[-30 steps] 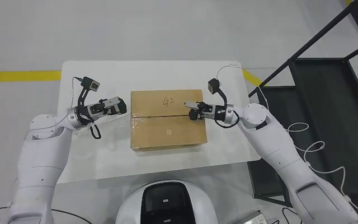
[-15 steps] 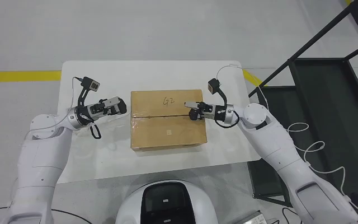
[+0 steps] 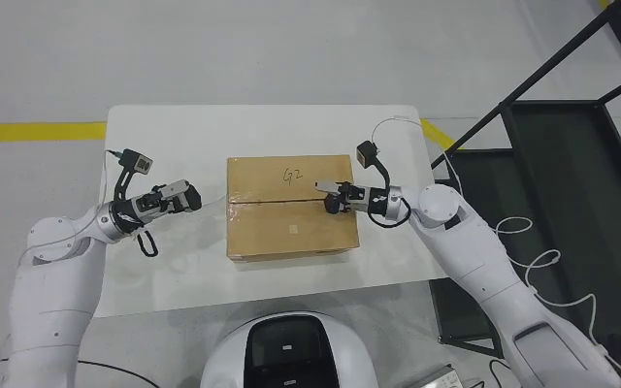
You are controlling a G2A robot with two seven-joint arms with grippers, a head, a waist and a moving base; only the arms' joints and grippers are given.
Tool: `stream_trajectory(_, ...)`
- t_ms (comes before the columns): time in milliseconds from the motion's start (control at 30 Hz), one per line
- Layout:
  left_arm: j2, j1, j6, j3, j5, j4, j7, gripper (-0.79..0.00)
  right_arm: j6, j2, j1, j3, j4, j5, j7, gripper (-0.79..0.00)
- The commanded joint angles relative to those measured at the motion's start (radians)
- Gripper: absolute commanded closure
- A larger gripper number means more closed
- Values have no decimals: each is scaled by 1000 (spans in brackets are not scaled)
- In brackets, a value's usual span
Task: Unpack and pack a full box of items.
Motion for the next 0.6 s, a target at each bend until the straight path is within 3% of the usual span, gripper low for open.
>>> stream_trajectory(0, 7, 29, 11, -31, -10, -2, 12, -785, -3, 1, -6, 7, -12, 3, 5, -785)
stream_trajectory(367, 26, 252, 43, -117, -50, -105, 111, -785, 33, 2, 4, 29, -13, -14, 24, -785)
stream_trajectory(567, 26, 263, 43, -120, -53, -112, 121, -785, 33, 2, 4, 29, -13, -14, 24, -785)
